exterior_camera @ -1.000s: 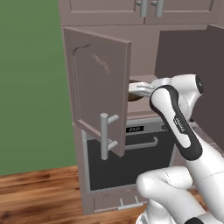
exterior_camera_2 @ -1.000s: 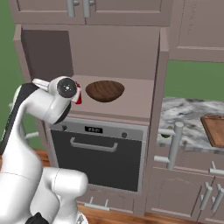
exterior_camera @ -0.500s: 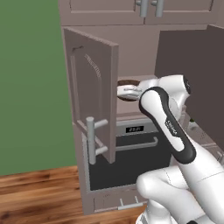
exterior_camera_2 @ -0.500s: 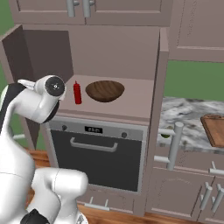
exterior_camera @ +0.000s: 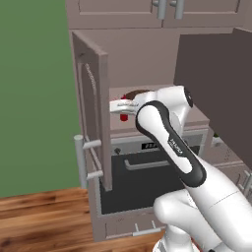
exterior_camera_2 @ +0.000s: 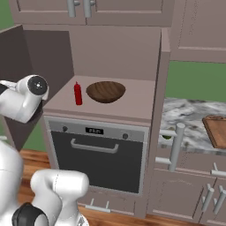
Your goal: Open the cabinet. Place the bowl and condiment on the counter. Then place the lime and garlic on the cutting board.
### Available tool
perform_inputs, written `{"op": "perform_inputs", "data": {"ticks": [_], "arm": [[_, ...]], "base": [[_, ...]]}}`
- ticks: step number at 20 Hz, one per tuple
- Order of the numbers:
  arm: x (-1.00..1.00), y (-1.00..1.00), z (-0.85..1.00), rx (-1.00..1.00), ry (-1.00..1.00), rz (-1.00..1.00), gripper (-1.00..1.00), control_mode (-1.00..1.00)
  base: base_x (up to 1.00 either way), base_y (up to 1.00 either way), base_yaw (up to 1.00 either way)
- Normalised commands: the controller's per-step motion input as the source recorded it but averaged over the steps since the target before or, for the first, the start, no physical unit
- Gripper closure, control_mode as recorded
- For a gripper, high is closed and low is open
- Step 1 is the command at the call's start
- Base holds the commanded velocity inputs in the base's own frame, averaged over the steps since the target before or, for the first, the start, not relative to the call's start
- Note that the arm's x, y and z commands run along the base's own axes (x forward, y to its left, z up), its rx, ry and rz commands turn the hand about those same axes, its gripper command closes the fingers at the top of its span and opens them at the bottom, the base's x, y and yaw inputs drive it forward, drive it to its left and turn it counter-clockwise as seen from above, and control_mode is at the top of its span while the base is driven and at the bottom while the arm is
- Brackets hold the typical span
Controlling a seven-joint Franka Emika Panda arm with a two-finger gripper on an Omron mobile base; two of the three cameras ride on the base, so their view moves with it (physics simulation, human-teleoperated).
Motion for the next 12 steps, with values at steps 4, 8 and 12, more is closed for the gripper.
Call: {"op": "perform_inputs", "data": {"ticks": [4,8,12], "arm": [[-0.02,0.72,0.0,0.0,0.0,0.06,-1.0,-1.0],[-0.01,0.7,0.0,0.0,0.0,0.05,-1.0,-1.0],[0.0,0.64,0.0,0.0,0.0,0.03,-1.0,-1.0]], "base": [[0.0,0.0,0.0],[0.0,0.0,0.0],[0.0,0.0,0.0]]}}
